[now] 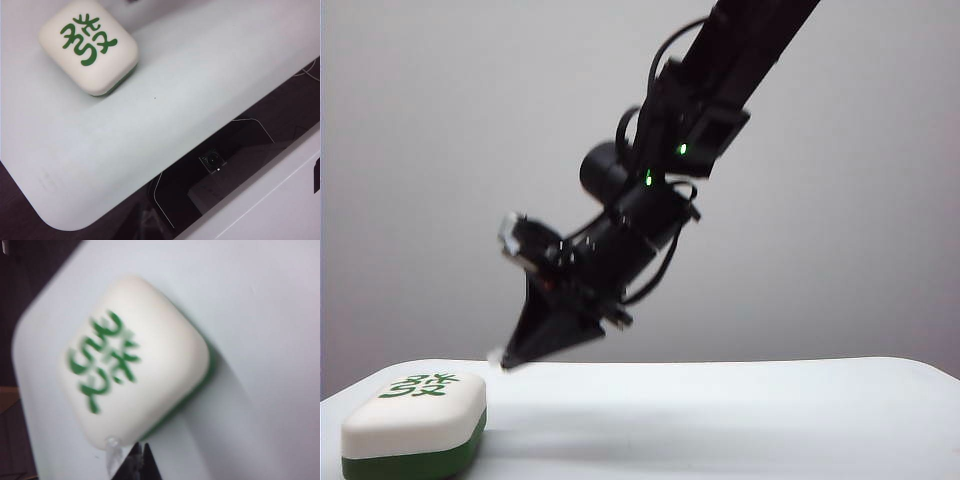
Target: Move the foam mahjong from the right side of the table to the left side of the table.
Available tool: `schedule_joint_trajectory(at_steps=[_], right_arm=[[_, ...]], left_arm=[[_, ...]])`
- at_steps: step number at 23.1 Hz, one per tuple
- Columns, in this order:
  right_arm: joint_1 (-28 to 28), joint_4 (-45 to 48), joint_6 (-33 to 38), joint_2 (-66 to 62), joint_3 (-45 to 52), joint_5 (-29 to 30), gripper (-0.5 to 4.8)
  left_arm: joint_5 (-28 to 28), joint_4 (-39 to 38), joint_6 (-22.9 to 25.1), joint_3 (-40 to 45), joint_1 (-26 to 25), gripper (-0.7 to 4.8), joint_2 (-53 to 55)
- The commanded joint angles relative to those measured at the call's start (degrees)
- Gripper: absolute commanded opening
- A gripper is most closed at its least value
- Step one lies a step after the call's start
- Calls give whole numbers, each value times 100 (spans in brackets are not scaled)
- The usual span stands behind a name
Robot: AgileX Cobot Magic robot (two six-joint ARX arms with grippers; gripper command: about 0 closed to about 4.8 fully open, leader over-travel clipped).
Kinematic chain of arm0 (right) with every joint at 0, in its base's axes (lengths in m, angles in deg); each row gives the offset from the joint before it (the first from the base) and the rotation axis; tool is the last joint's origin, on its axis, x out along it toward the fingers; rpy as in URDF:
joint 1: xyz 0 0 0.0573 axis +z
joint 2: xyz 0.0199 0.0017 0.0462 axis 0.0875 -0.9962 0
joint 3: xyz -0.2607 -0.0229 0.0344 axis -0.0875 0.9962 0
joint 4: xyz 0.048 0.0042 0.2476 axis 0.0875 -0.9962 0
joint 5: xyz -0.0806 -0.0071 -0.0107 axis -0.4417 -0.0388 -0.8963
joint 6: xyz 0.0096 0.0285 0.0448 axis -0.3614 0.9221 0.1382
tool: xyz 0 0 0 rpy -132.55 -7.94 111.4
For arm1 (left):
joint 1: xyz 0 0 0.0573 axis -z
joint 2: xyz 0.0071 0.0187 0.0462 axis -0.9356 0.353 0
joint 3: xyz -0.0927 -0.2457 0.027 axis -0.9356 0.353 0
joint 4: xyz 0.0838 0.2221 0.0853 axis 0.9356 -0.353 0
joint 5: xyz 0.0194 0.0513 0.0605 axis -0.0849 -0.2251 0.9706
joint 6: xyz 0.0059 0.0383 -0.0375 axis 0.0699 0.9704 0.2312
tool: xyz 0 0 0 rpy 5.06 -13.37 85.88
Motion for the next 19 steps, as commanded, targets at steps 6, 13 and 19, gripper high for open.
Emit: schedule_joint_trajectory(at_steps=[6,13,19], right_arm=[[44,-1851,-909,800,-31,173,-5],[118,-2855,-1202,2035,-4,-348,-5],[-586,-2702,-968,3534,632,-1001,-5]], left_arm=[[-13,293,-15,-55,-2,-6,-17],[326,610,-66,-63,-13,-6,-39],[645,1217,-481,-63,-15,-6,-800]])
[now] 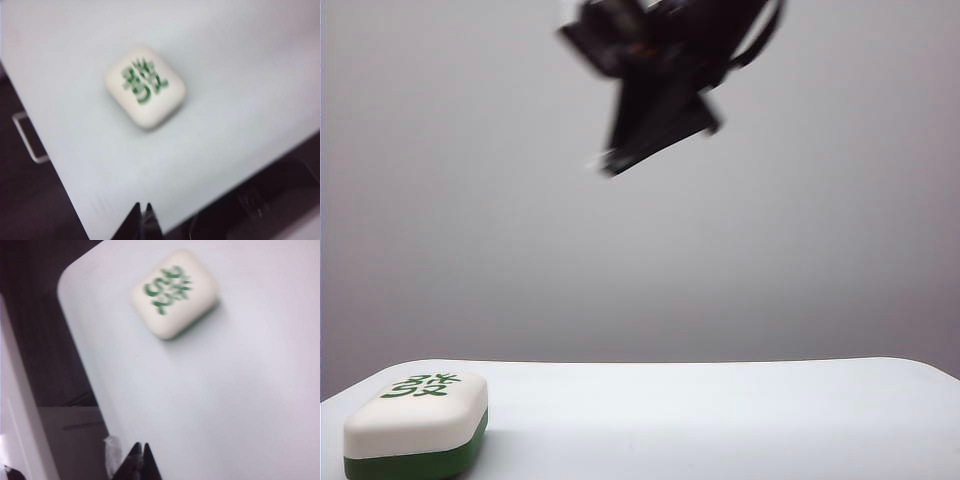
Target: Move the foam mahjong from the right side of the table to the left side of the table.
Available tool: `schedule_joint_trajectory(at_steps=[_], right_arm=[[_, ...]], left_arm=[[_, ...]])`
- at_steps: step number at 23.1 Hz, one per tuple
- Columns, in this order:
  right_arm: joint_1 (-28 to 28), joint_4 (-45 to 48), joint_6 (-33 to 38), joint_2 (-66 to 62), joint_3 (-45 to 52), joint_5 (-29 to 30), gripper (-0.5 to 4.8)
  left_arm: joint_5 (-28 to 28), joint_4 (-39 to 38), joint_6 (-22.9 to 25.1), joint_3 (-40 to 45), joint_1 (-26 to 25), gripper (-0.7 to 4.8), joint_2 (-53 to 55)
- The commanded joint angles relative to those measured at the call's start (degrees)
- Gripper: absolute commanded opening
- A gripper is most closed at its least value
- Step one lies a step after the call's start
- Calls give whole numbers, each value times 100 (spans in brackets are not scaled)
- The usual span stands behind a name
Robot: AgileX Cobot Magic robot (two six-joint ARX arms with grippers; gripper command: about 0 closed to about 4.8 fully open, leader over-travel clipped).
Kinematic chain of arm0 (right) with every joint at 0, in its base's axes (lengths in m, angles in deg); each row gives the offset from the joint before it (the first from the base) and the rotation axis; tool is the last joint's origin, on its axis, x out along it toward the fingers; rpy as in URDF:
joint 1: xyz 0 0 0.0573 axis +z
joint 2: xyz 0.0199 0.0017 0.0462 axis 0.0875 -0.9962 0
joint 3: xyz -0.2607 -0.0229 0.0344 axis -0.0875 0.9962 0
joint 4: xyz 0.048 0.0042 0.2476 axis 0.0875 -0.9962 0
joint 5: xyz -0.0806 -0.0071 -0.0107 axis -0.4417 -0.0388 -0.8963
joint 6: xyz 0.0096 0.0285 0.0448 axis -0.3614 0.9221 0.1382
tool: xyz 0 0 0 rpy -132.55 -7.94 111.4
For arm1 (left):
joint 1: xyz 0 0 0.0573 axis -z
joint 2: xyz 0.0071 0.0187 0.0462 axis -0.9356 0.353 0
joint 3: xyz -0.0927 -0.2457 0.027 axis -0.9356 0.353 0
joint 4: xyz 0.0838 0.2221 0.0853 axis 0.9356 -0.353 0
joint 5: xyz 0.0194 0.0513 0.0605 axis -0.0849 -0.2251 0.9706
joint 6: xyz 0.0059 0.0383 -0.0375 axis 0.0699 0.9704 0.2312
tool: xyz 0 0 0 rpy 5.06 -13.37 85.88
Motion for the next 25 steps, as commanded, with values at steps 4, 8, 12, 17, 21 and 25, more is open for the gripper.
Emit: schedule_joint_trajectory(at_steps=[4,8,12,17,21,25], right_arm=[[-1335,723,439,2247,1292,-94,-5],[-2092,1622,863,3915,2500,-92,-5],[-2747,2175,1222,5178,3663,-96,-5],[-3447,2669,1606,6872,4819,-229,-5],[-3668,3272,2094,7639,5381,-404,-5],[-3659,3338,2094,8150,5768,-914,-5]], left_arm=[[81,938,-433,-39,-2,-6,-756],[442,1095,-433,-2,0,-6,-944],[437,1674,-612,341,4,-6,-1399],[761,2181,-935,990,2,-6,-2247],[785,2957,-1303,1502,2,-6,-2708],[909,3681,-1399,2046,4,-6,-2979]])
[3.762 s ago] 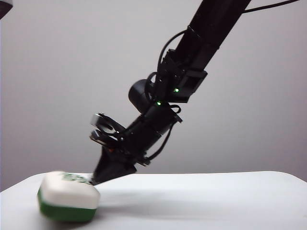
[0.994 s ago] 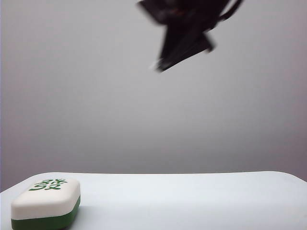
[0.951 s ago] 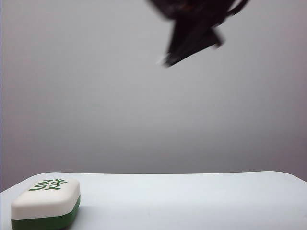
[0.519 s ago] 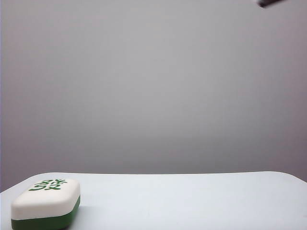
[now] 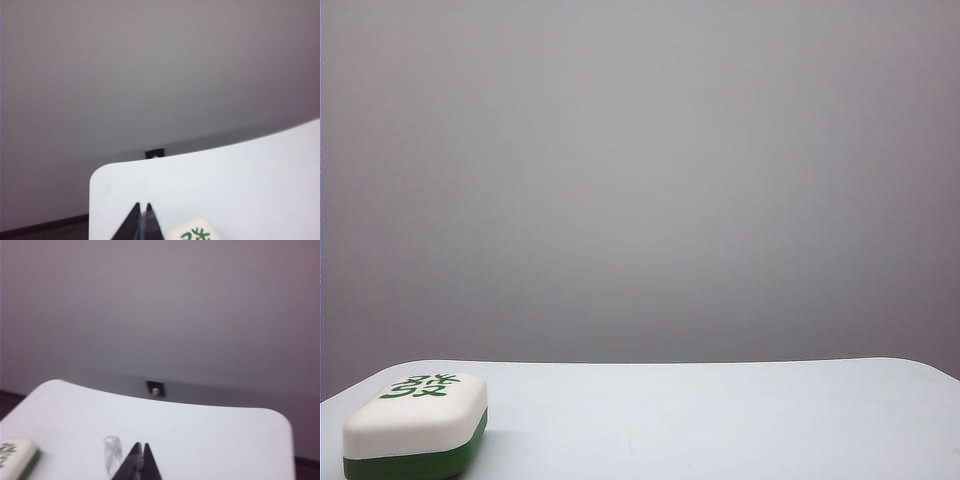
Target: Move the foam mahjong from the right side of the table to the left side of the table.
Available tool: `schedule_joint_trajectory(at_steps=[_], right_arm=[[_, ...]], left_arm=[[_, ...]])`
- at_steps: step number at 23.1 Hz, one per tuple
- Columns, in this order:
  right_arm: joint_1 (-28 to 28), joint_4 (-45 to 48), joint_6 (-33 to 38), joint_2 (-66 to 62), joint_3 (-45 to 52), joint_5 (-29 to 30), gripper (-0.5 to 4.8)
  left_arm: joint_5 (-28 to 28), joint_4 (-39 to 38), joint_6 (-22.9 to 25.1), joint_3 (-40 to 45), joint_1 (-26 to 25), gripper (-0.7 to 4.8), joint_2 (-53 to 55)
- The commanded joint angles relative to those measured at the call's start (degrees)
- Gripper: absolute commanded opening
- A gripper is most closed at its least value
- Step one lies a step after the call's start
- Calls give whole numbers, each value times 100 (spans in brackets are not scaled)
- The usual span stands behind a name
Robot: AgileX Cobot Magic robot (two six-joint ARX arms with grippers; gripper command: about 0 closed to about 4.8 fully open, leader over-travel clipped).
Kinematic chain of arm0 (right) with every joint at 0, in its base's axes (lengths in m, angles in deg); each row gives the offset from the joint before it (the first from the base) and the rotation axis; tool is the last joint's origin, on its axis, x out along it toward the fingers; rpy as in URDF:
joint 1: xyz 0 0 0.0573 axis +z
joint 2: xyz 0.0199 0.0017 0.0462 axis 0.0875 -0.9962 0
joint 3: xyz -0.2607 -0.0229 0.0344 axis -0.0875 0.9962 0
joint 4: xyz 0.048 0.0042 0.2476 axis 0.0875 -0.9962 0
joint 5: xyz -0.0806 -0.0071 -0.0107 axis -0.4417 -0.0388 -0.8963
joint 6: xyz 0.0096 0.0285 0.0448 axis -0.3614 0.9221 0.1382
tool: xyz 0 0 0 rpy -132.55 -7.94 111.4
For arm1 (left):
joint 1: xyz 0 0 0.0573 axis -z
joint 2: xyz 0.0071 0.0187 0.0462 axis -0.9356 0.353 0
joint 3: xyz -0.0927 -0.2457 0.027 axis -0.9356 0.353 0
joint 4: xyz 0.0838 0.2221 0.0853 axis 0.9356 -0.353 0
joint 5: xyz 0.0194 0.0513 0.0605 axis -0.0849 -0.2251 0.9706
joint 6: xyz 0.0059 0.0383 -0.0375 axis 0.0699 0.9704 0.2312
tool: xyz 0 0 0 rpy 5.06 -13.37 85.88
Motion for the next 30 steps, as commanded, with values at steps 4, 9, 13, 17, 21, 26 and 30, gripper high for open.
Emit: schedule_joint_trajectory(at_steps=[4,9,13,17,21,26,30], right_arm=[[13,352,437,1060,857,-603,-5],[22,597,1259,2068,1749,-1250,-5],[28,844,1281,2037,2090,-1530,-5],[33,1040,1115,2039,2634,-1687,-5],[35,1165,1119,2039,3112,-1462,-5],[28,1032,1054,2022,3348,-1539,-5],[31,1005,1005,2022,3346,-1718,-4]], left_arm=[[37,420,-522,568,2,-6,-59],[68,1104,-584,1088,7,-6,-61],[426,1888,-479,1585,4,-6,-166],[564,2238,-297,2109,2,-6,-498],[717,2487,-304,2483,-2,-6,-682],[1381,2588,-304,2634,-2,-5,-684],[970,2310,-304,2634,2,-2,-684]])
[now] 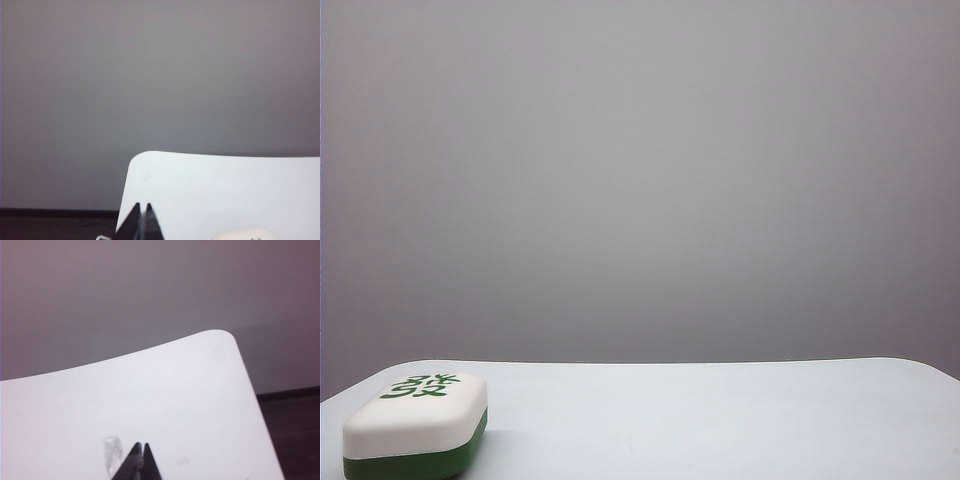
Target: Move the foam mahjong from the right side of the table to the left side of the table.
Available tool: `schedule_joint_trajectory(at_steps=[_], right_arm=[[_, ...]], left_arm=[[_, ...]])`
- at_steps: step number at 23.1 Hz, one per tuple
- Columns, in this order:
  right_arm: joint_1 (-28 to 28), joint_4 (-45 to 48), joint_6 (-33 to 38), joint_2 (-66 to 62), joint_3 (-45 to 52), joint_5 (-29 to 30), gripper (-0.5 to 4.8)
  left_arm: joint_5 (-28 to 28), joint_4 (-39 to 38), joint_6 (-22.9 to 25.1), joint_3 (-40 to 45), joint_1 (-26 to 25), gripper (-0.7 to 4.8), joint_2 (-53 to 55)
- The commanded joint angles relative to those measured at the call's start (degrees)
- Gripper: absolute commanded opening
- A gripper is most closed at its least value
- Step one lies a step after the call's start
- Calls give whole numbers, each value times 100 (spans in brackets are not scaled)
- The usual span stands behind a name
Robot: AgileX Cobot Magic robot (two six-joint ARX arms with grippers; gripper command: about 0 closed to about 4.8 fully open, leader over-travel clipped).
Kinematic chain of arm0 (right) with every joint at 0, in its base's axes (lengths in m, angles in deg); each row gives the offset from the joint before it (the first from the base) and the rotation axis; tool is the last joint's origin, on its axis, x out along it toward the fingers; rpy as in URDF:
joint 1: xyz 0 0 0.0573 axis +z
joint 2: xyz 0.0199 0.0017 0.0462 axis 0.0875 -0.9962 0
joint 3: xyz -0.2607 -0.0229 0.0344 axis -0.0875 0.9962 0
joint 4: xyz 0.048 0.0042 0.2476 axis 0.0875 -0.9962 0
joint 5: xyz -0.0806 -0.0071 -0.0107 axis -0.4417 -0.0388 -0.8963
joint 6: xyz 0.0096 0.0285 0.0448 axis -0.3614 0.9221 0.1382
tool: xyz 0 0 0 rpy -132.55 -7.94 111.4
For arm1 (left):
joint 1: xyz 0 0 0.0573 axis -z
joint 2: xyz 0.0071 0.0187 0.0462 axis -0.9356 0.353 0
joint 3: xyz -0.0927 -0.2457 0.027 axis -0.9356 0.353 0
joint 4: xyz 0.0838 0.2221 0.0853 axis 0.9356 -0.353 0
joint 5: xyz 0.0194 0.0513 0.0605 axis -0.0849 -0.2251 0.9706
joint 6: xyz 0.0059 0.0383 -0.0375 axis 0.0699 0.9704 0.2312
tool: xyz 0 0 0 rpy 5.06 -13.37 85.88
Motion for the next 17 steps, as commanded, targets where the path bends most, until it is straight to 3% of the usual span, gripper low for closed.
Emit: schedule_joint_trajectory(at_steps=[1,17], right_arm=[[0,26,-136,-2,37,-197,-4],[-2,48,-173,2,37,-168,-4]], left_arm=[[-461,-227,31,-24,-2,-2,2],[-533,-498,39,-24,-4,-2,2]])
